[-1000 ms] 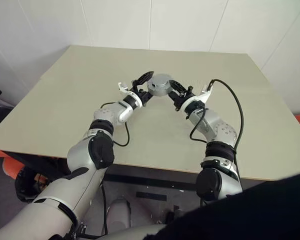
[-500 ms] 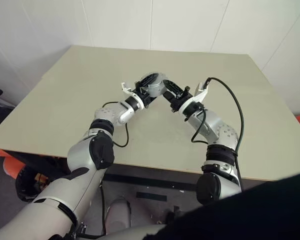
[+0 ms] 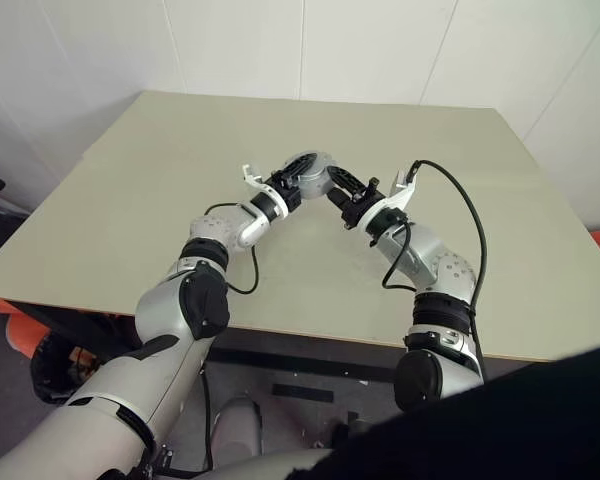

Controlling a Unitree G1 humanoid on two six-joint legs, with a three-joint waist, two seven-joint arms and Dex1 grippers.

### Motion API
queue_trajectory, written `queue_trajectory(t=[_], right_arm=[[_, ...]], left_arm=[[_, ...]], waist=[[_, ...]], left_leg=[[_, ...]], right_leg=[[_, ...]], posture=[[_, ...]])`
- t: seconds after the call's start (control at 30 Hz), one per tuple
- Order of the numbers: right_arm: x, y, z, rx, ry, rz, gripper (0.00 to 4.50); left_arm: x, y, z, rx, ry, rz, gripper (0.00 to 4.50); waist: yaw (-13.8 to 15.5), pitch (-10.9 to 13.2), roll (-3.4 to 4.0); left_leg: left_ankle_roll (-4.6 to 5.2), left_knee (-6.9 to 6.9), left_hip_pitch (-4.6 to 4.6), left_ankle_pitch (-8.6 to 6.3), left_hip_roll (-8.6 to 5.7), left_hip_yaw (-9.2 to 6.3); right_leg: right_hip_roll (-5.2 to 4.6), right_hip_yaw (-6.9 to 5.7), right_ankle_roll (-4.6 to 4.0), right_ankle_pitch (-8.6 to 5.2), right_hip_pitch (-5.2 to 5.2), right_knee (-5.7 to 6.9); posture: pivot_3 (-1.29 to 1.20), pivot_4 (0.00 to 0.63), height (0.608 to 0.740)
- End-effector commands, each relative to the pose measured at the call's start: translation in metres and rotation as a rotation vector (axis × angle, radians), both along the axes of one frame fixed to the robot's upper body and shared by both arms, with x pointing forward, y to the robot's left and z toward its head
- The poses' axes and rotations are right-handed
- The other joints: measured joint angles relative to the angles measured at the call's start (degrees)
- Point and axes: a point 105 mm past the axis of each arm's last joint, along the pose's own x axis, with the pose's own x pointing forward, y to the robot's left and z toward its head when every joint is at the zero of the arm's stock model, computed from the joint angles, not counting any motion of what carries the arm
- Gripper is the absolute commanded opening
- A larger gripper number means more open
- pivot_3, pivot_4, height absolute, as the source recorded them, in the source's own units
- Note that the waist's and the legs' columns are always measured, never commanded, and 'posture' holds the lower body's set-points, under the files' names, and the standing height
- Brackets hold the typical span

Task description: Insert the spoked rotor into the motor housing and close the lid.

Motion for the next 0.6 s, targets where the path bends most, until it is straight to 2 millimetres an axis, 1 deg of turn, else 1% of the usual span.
queue_trajectory(t=[0.03, 0.27, 0.43, 0.53, 0.6], right_arm=[[-0.0013, 0.0066, 0.0296, 0.020, -0.111, 0.029, 1.69], [0.0007, 0.0044, 0.0276, 0.003, -0.107, 0.014, 1.69], [0.0018, 0.0040, 0.0259, -0.012, -0.105, 0.005, 1.69], [0.0035, 0.0007, 0.0253, -0.050, -0.120, -0.015, 1.69], [0.0050, -0.0021, 0.0229, -0.108, -0.135, -0.031, 1.69]], left_arm=[[0.0046, 0.0029, 0.0097, 0.040, -0.041, 0.020, 2.08], [0.0057, 0.0057, 0.0098, 0.058, -0.059, 0.033, 2.08], [0.0058, 0.0074, 0.0121, 0.036, -0.066, 0.038, 2.08], [0.0063, 0.0075, 0.0087, 0.065, -0.058, 0.041, 2.08], [0.0065, 0.0076, 0.0082, 0.066, -0.055, 0.042, 2.08]], waist=[[0.0, 0.0, 0.00], [0.0, 0.0, 0.00], [0.0, 0.0, 0.00], [0.0, 0.0, 0.00], [0.0, 0.0, 0.00]], left_leg=[[0.00, 0.00, 0.00, 0.00, 0.00, 0.00], [0.00, 0.00, 0.00, 0.00, 0.00, 0.00], [0.00, 0.00, 0.01, 0.00, -0.01, 0.00], [0.00, 0.00, 0.00, 0.00, -0.01, -0.02], [0.00, 0.01, -0.01, 0.00, -0.01, -0.02]], right_leg=[[0.00, 0.00, 0.00, 0.00, 0.00, 0.00], [0.00, 0.00, 0.00, 0.00, 0.00, 0.00], [-0.01, 0.00, 0.00, 0.00, 0.00, 0.00], [-0.01, -0.03, 0.00, 0.00, 0.02, -0.01], [-0.01, -0.03, 0.00, 0.00, 0.01, -0.01]], posture=[[0.00, 0.000, 0.740], [0.00, 0.000, 0.740], [0.00, 0.000, 0.740], [0.00, 0.000, 0.740], [0.00, 0.000, 0.740]])
